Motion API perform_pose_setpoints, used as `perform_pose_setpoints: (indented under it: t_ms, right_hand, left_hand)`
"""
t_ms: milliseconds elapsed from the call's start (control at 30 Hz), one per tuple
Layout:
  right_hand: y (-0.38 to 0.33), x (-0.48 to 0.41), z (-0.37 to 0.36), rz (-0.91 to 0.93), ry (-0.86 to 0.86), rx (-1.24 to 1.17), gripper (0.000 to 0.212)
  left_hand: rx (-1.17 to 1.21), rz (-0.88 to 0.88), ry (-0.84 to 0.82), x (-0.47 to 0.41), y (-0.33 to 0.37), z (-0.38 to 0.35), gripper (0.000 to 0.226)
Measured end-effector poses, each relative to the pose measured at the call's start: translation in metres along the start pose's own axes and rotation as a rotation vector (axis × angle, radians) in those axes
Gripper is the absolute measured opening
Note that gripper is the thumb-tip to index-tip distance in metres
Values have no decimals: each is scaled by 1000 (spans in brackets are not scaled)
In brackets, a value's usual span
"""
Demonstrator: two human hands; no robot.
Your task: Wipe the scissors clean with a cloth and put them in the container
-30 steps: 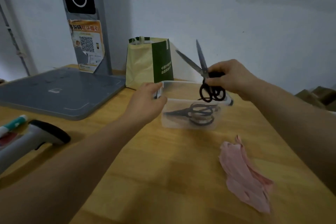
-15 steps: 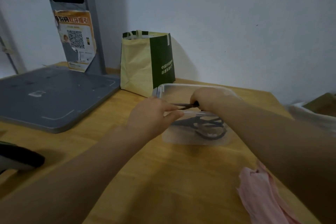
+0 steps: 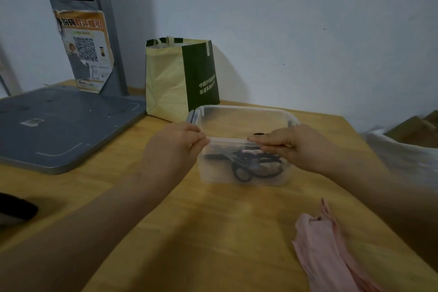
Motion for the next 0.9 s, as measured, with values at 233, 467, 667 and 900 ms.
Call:
perform_pose_setpoints:
  t_ms: [233,467,667,900]
  right_hand:
    - [45,-41,11,-171,113,293,38]
    - [36,-46,23,-412,12,592,53]
    - [-3,80,-2,-147,-505,224,86]
    - [-6,121,-60,-178,-536,248,40]
  left_hand:
    - [-22,165,-208,-71,10,-38,30]
    - [111,371,-524,-84,26,-78,95]
    - [63,421,-706,-21,41,-58,85]
    - [148,387,-944,27,73,-39,64]
Point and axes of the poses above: each hand's wrist, its own x-axis away from the middle knuckle, its own z-axis out of the back of the hand, y = z × x, the point moved 2 cm from there along -x, towards the middle knuckle, and after that the axes turned 13 degrees about -y, right-handed, at the moved point
